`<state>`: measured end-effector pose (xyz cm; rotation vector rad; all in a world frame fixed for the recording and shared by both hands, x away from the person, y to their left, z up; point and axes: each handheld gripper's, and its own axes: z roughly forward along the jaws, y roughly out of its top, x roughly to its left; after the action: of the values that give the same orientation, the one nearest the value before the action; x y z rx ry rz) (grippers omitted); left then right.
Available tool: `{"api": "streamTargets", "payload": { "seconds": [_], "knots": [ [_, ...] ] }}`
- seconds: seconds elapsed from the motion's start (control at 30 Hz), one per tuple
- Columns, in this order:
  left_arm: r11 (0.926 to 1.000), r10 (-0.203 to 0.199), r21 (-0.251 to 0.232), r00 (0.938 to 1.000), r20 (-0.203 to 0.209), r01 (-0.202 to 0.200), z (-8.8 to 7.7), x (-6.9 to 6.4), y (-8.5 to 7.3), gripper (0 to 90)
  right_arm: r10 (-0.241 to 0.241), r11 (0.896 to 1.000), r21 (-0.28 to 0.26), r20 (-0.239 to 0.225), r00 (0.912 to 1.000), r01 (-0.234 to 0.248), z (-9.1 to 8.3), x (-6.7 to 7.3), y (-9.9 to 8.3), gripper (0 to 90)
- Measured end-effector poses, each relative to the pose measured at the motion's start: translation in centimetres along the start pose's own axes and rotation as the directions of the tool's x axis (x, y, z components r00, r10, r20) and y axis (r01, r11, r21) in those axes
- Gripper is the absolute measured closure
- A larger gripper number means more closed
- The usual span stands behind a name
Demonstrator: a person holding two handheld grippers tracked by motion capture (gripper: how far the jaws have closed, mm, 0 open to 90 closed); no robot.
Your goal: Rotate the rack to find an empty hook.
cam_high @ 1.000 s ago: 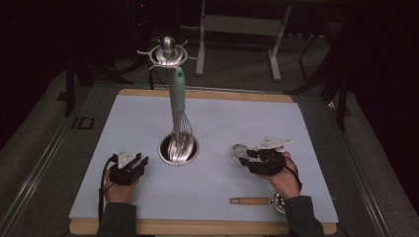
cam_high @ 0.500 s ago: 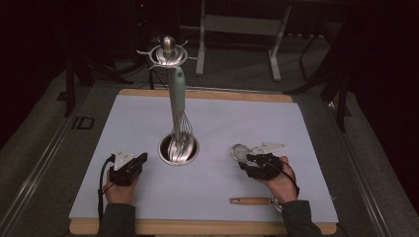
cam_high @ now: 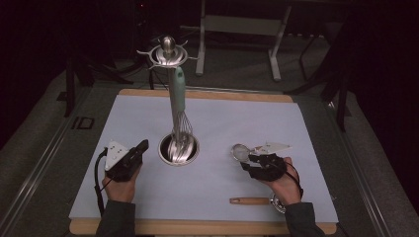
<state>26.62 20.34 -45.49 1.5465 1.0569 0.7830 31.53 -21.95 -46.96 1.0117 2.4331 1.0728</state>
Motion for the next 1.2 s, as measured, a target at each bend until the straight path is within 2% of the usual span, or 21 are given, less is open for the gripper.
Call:
{"api": "streamTargets", "payload": {
  "seconds": [0.2, 0.43, 0.47, 0.5, 0.63, 0.67, 0.7, 0.73, 0.83, 0.87, 0.9, 1.1, 1.2],
  "knots": [
    [0.9944, 0.015, -0.105, 0.9997, 0.021, -0.013, -0.1, -0.9, 3.3, 89.8, 0.029, 0.999, 0.015, 0.003, 0.9996, -0.029, 0.6, -0.4, -1.1, 55.2],
    [0.977, 0.038, -0.211, 0.9986, 0.036, -0.029, -0.7, -1.4, 7.2, 89.8, 0.077, 0.997, 0.013, 0.015, 0.9969, -0.077, 0.4, -1.3, -2.3, 55.2],
    [0.977, 0.038, -0.211, 0.9986, 0.036, -0.029, -0.7, -1.4, 7.2, 89.8, 0.081, 0.997, 0.011, 0.018, 0.9965, -0.082, 0.3, -1.4, -2.4, 55.2],
    [0.9708, 0.05, -0.237, 0.9979, 0.041, -0.04, -0.9, -1.6, 8.3, 89.8, 0.084, 0.996, 0.007, 0.018, 0.9963, -0.084, 0.3, -1.4, -2.4, 55.2],
    [0.9567, 0.058, -0.288, 0.9969, 0.053, -0.041, -1.2, -1.7, 10.3, 89.8, 0.086, 0.996, 0.005, 0.022, 0.9961, -0.086, 0.3, -1.6, -2.5, 55.2],
    [0.9535, 0.06, -0.298, 0.9967, 0.055, -0.041, -1.2, -1.7, 10.7, 89.8, 0.09, 0.996, 0.006, 0.024, 0.9957, -0.09, 0.3, -1.6, -2.5, 55.2],
    [0.9535, 0.06, -0.298, 0.9967, 0.055, -0.041, -1.2, -1.7, 10.7, 89.8, 0.091, 0.996, 0.007, 0.025, 0.9955, -0.091, 0.3, -1.7, -2.6, 55.2],
    [0.9459, 0.068, -0.321, 0.996, 0.058, -0.046, -1.3, -1.9, 11.5, 89.8, 0.089, 0.996, 0.009, 0.026, 0.9957, -0.089, 0.4, -1.7, -2.6, 55.2],
    [0.935, 0.077, -0.351, 0.9952, 0.061, -0.05, -1.4, -2.2, 12.5, 89.8, 0.075, 0.997, 0.02, 0.042, 0.9963, -0.075, 0.5, -1.5, -2.6, 55.2],
    [0.935, 0.077, -0.351, 0.9952, 0.061, -0.05, -1.4, -2.2, 12.5, 89.8, 0.069, 0.997, 0.022, 0.044, 0.9967, -0.07, 0.6, -1.5, -2.6, 55.2],
    [0.9282, 0.084, -0.368, 0.9946, 0.062, -0.055, -1.5, -2.4, 13.1, 89.8, 0.068, 0.997, 0.025, 0.042, 0.9968, -0.069, 0.6, -1.5, -2.6, 55.2],
    [0.9121, 0.068, -0.409, 0.9944, 0.08, -0.029, -1.4, -2.6, 14.5, 89.8, 0.073, 0.997, 0.029, 0.021, 0.9971, -0.074, 0.8, -1.4, -2.6, 55.2],
    [0.9051, 0.076, -0.424, 0.994, 0.079, -0.035, -1.4, -2.8, 15.0, 89.8, 0.067, 0.997, 0.031, 0.02, 0.9975, -0.068, 0.9, -1.3, -2.7, 55.2]
  ]
}}
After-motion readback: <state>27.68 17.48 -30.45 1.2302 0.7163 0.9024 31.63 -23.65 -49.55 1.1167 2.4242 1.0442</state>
